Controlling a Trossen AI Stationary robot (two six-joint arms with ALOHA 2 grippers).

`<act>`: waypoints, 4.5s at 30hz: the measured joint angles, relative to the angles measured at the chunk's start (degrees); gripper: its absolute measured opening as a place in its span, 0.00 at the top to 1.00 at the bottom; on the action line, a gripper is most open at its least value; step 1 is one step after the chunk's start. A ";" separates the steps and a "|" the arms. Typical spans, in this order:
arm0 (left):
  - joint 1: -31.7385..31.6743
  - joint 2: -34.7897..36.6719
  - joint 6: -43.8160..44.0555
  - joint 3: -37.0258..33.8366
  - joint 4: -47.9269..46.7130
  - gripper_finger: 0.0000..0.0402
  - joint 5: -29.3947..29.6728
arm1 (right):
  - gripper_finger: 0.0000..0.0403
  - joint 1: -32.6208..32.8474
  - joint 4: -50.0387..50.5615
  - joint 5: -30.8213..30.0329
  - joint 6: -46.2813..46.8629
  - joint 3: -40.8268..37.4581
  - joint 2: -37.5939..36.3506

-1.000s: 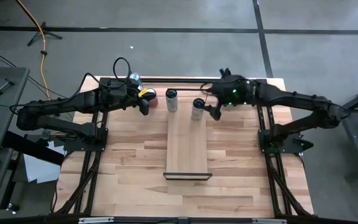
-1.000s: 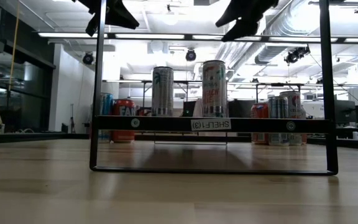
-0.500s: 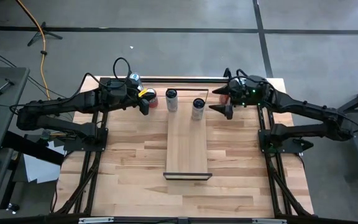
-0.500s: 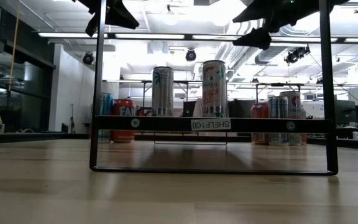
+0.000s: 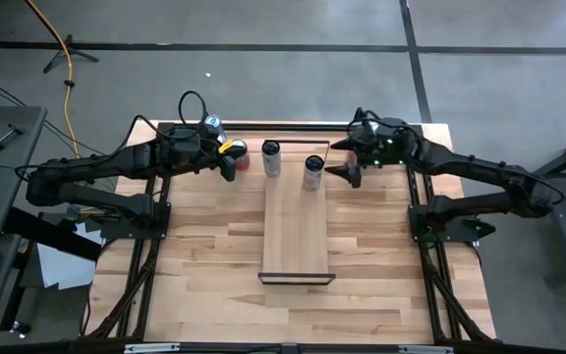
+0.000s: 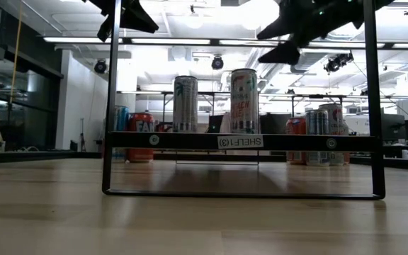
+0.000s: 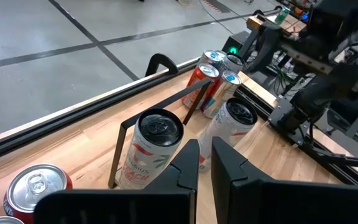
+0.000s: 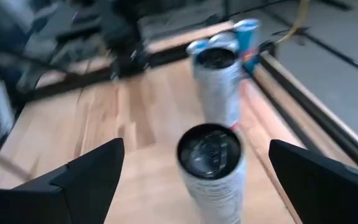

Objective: Place canned beverage on shelf
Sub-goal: Put the left white-pink soda can on the shelf aligned with the other white-pink soda can

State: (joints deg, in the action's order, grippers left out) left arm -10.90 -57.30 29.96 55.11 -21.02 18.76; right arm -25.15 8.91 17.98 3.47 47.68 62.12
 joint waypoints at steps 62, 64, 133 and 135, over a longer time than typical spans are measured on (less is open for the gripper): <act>-0.02 5.96 -13.86 -0.02 -0.04 1.00 7.96 | 0.39 6.88 5.66 -18.58 -0.91 16.35 21.31; -0.02 6.54 -14.82 -0.02 -0.07 1.00 10.14 | 0.39 8.58 3.13 -25.06 1.70 16.35 22.21; -0.02 6.75 -15.04 -0.02 -0.13 1.00 10.10 | 0.30 6.34 22.38 -24.76 1.79 38.49 39.66; -0.02 6.75 -15.05 -0.02 -0.11 1.00 10.10 | 0.30 6.26 22.43 -25.40 1.18 38.49 39.66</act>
State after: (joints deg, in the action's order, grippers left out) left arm -10.92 -50.54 14.91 55.09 -21.13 28.86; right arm -18.88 31.34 -7.42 4.64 86.17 101.78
